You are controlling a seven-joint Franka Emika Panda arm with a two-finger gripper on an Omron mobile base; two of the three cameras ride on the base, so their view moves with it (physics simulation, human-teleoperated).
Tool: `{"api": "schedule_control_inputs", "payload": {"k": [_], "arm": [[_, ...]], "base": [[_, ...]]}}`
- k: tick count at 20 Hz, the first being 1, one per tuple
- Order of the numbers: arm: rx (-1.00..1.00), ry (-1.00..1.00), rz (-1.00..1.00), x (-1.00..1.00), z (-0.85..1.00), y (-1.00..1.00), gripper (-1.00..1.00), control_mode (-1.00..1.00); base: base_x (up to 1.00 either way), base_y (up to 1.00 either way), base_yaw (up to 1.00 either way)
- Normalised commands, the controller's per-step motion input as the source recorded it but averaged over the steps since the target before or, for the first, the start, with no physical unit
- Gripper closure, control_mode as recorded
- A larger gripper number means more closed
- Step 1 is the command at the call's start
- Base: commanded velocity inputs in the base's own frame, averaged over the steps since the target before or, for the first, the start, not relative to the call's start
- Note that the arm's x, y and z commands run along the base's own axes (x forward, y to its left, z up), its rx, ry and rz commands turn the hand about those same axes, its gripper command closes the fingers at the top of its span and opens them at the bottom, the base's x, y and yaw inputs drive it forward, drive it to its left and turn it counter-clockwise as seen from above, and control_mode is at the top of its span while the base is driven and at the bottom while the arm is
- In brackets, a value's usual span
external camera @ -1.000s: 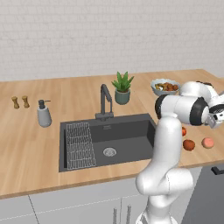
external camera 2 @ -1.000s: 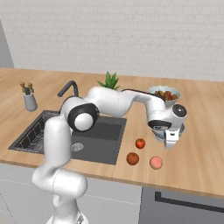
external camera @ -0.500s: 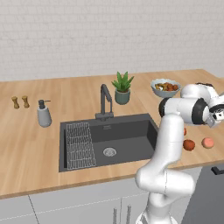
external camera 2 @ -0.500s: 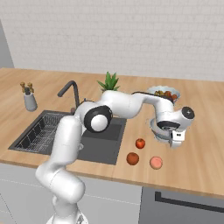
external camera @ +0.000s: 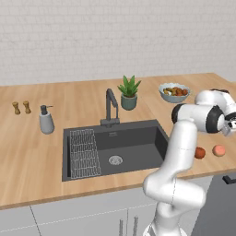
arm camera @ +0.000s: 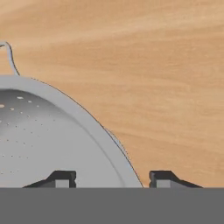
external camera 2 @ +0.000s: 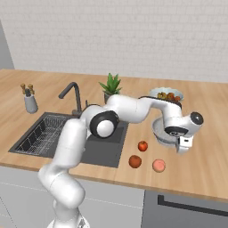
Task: Put the colander in the sink, put the apple, orange, peach in the colander, and turn on the sink faucet and pour water over the colander.
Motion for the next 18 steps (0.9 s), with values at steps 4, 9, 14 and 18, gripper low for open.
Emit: {"api": "schedule_control_inputs", "payload": {"k": [4,9,14,18], "arm": [[-0.01,-0.01,-0.09,0.00,-0.03,0.41,1.00,-1.00],[-0.11,-0.01,-0.07,-0.07,0.05,0.51,1.00,-1.00],[-0.12,-0.26,0.03,-0.83,0.70,0.18,1.00,-1.00],[-0.20,-0.41,0.15,-1.00,0.89,0.47,1.00,-1.00]], "base": [[0.00,0.00,0.00],[0.00,0.00,0.00],[0.00,0.00,0.00],[0.00,0.00,0.00]]}}
